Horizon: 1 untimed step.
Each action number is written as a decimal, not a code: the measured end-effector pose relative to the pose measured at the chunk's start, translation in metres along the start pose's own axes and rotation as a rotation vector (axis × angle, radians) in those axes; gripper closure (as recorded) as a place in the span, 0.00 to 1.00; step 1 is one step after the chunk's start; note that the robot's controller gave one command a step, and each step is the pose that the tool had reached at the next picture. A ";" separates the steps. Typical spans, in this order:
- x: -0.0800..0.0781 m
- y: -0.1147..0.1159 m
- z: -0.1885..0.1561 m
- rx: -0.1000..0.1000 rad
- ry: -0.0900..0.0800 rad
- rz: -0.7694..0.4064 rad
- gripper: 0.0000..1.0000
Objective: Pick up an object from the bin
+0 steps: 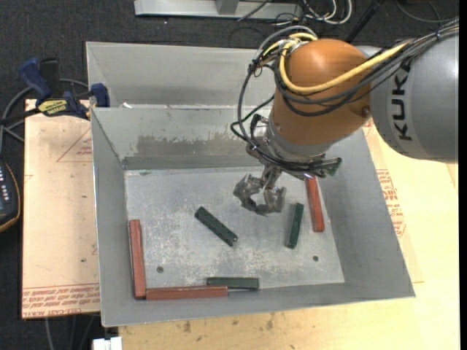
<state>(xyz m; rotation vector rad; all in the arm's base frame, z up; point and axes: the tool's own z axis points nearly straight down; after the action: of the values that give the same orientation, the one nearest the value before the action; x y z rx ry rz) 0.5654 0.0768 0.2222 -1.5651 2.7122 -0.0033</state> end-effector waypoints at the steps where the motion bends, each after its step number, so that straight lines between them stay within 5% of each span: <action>1: -0.017 -0.011 0.045 -0.008 0.006 0.179 1.00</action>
Offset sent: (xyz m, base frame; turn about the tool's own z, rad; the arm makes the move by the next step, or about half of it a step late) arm 0.0184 0.0080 -0.0439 0.1798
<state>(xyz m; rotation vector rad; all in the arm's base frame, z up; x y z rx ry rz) 0.5839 0.0861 0.1769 -1.3199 2.8497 0.0041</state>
